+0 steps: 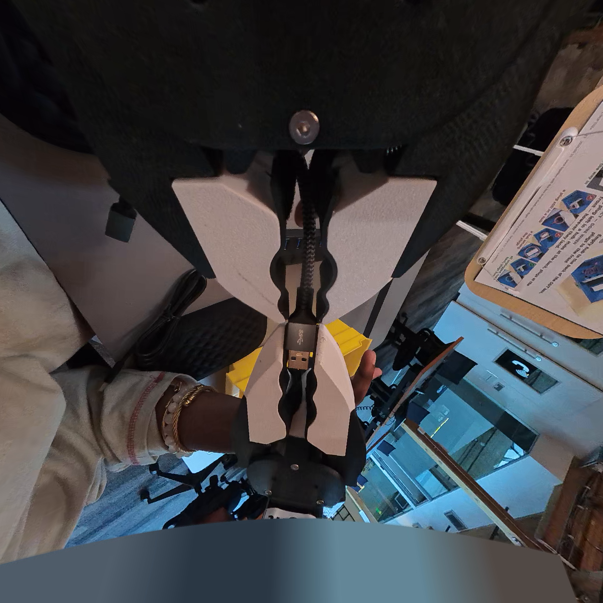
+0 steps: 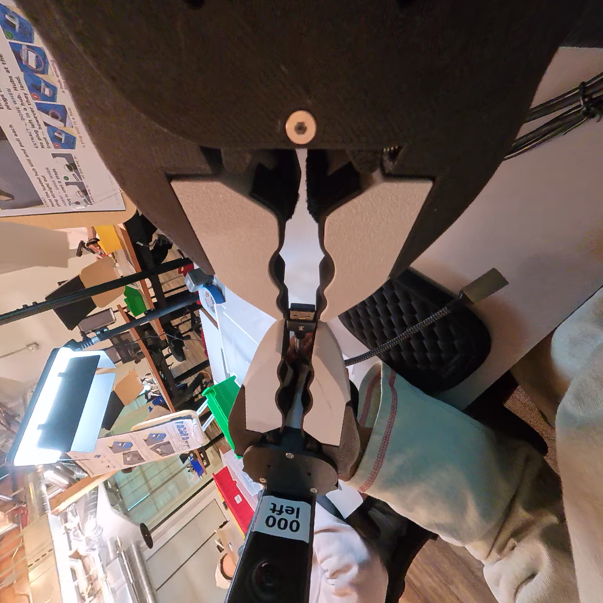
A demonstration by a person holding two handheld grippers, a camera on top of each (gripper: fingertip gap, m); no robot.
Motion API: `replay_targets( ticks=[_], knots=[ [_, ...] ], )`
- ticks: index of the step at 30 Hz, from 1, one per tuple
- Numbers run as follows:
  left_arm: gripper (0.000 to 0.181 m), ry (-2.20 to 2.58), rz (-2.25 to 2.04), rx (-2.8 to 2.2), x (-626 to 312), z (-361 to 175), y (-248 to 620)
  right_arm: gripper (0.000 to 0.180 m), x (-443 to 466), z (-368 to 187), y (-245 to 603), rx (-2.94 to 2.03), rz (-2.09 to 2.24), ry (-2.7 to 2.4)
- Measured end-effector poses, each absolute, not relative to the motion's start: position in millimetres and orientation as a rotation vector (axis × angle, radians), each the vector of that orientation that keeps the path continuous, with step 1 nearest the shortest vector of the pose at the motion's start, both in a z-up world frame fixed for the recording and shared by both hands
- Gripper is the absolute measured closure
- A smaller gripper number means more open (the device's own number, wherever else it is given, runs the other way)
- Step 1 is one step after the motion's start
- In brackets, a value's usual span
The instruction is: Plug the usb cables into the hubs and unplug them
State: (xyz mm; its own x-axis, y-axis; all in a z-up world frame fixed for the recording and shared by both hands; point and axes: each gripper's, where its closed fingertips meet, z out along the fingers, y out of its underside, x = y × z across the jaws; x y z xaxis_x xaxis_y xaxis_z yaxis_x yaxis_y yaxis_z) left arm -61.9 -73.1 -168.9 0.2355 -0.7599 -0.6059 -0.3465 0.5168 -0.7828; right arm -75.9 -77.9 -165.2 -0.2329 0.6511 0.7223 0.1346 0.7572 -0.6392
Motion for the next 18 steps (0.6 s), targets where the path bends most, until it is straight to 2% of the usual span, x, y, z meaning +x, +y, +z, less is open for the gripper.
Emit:
replay_targets(
  ticks=[8, 12, 18],
  knots=[
    [0.166, 1.334, -0.296, -1.040, -59.3, -160.1, -73.6, 0.163, -68.8, -152.5, -78.0, -0.566, 0.616, -1.705],
    [0.166, 1.270, -0.229, -1.054, -69.4, -150.0, -69.7, 0.140, -38.4, -127.1, -43.8, -0.642, 0.722, -1.486],
    [0.166, 1.166, -0.296, -1.039, -80.2, -148.9, -70.4, 0.128, -4.7, -107.6, 10.7, -0.807, 0.830, -1.139]
  ],
)
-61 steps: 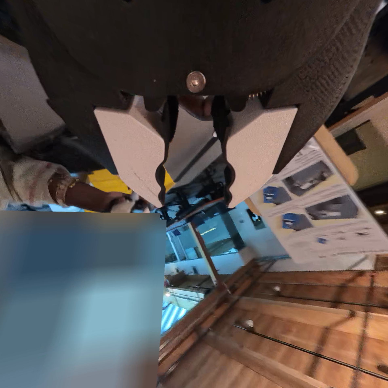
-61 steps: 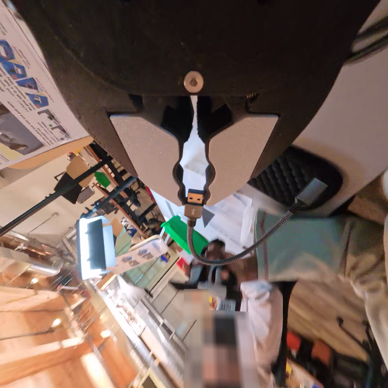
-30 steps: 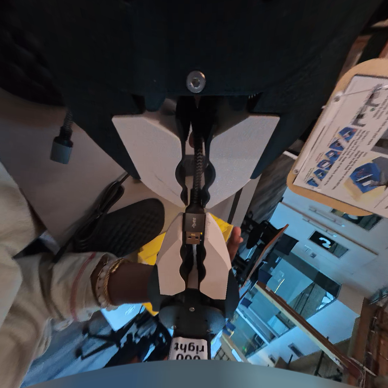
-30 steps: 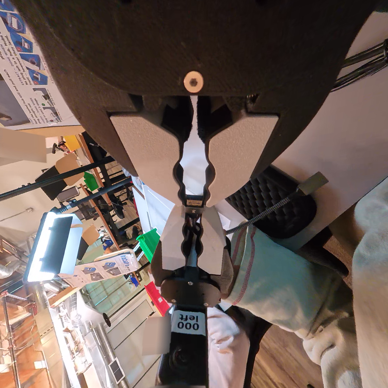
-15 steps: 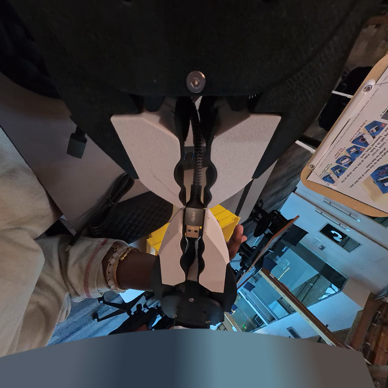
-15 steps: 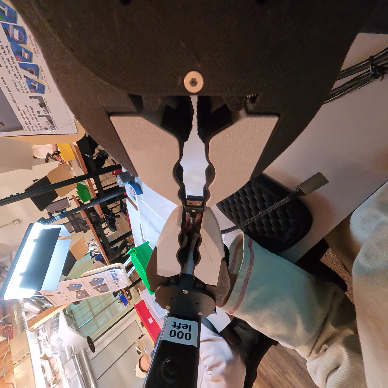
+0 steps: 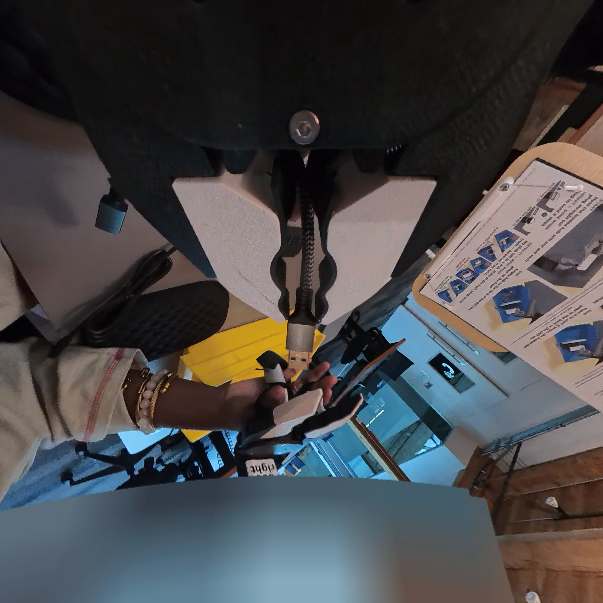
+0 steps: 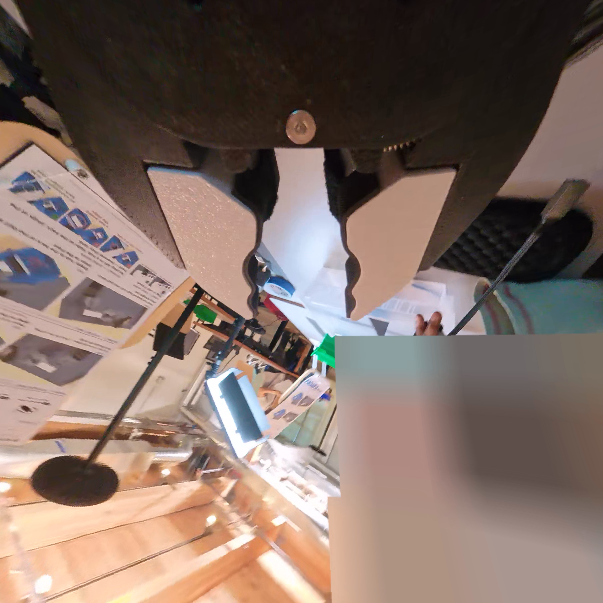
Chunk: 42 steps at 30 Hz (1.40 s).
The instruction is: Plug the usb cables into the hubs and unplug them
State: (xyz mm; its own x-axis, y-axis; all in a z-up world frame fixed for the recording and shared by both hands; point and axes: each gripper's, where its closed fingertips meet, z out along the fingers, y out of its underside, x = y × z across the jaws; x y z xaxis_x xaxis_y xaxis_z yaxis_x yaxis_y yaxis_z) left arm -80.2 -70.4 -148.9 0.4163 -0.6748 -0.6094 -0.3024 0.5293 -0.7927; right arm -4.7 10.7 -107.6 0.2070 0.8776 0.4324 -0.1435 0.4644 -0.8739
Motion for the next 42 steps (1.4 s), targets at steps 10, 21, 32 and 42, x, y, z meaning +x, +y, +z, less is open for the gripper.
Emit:
replay_targets(
  ticks=[10, 21, 32, 42],
  knots=[
    [0.166, 1.109, -0.303, -1.072, -87.2, -152.7, -67.6, 0.075, -15.6, -174.6, 50.0, -1.255, 0.849, -1.193],
    [0.166, 1.094, -0.301, -1.094, -98.1, -156.4, -71.7, 0.052, -12.1, -252.6, 38.1, -1.519, 0.694, -1.814],
    [0.166, 1.060, -0.325, -1.049, -102.0, -150.5, -81.3, 0.089, -3.1, -318.0, 107.5, -1.179, 0.154, -2.757],
    [0.166, 1.047, -0.351, -1.094, -110.0, -158.1, -74.4, 0.093, -18.4, -349.8, 123.5, -0.877, 0.395, -2.792]
  ],
)
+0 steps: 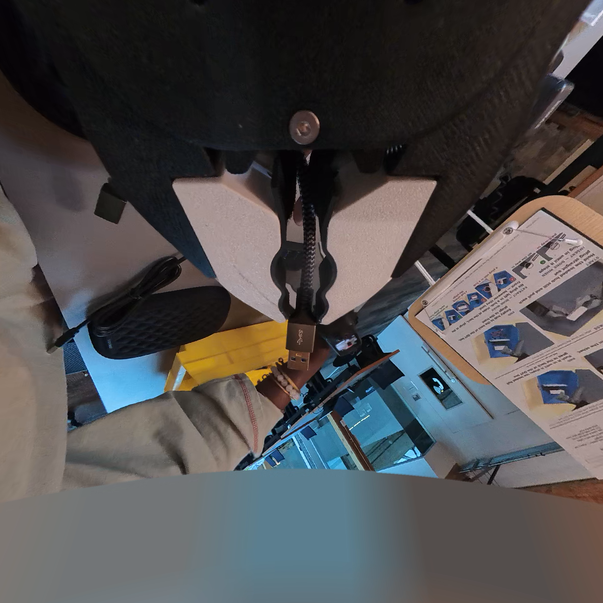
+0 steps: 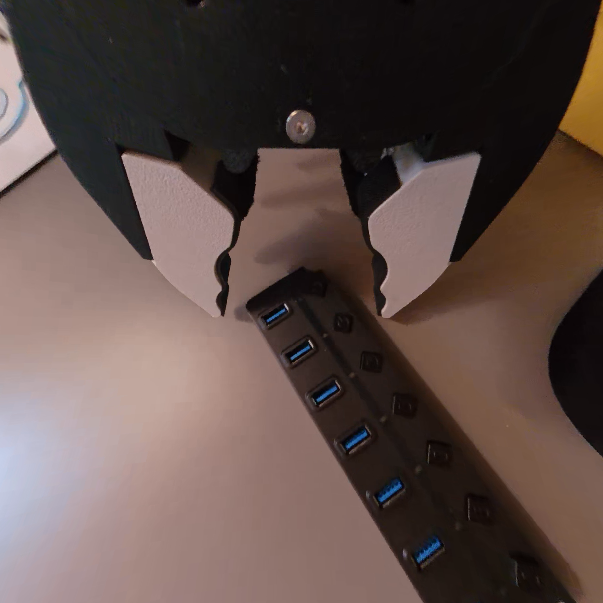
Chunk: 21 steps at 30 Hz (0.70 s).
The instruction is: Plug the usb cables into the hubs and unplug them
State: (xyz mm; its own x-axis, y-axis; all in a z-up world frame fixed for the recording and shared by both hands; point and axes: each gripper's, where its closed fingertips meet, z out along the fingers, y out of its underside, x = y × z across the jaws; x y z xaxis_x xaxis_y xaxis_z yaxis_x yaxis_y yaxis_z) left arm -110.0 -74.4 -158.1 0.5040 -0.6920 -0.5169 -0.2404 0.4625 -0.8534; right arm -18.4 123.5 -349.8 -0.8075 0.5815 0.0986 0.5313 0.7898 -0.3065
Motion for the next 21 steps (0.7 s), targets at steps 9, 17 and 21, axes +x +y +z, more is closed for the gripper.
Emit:
replay_targets(
  ticks=[9, 17, 21],
  knots=[
    [0.166, 1.059, -0.349, -1.098, -106.7, -159.4, -74.7, 0.120, 0.8, -331.3, 106.6, -1.068, 0.455, -2.818],
    [0.165, 1.060, -0.344, -1.062, -104.8, -154.6, -81.9, 0.123, 48.0, -229.0, 54.6, -1.449, 0.151, -2.447],
    [0.165, 1.066, -0.346, -1.044, -101.9, -152.1, -86.4, 0.123, 73.8, -203.3, 5.0, -1.739, 0.154, -2.036]
  ],
)
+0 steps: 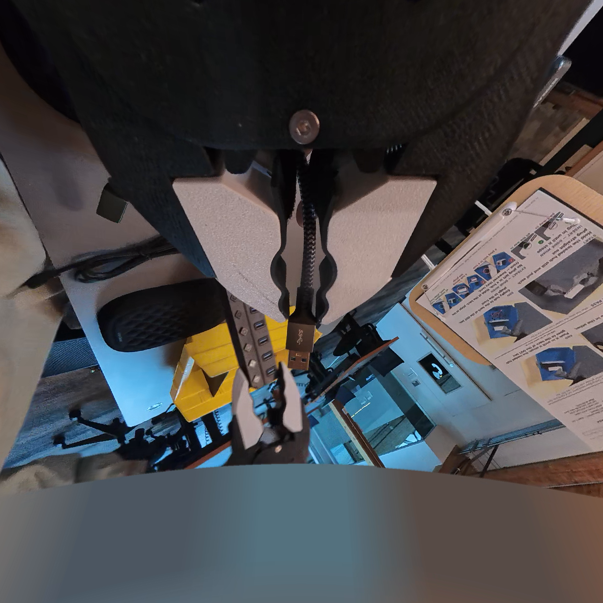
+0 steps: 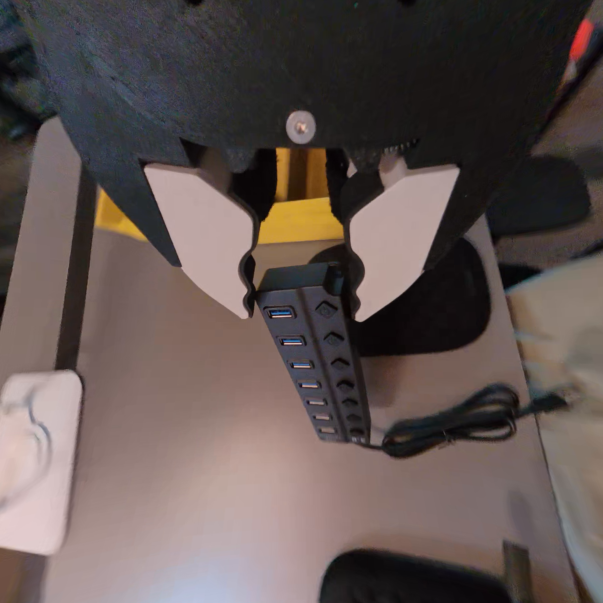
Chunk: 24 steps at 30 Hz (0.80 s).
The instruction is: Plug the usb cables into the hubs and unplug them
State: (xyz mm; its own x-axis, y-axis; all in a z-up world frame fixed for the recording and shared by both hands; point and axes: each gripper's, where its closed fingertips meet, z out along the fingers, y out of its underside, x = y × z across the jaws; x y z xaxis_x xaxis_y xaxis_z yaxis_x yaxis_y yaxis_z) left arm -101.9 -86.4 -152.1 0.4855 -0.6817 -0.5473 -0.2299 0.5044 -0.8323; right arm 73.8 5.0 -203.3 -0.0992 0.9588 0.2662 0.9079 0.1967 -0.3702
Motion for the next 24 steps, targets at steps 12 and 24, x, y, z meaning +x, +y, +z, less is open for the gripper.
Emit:
replay_targets(
  ticks=[12, 24],
  knots=[
    [0.165, 1.152, -0.318, -1.137, -77.8, -168.8, -83.2, 0.126, 121.7, -289.5, -62.7, -1.845, 0.295, -1.251],
    [0.165, 1.244, -0.331, -1.213, -52.7, -191.8, -79.3, 0.097, 124.9, -325.9, -70.8, -1.811, 0.616, -1.268]
  ],
)
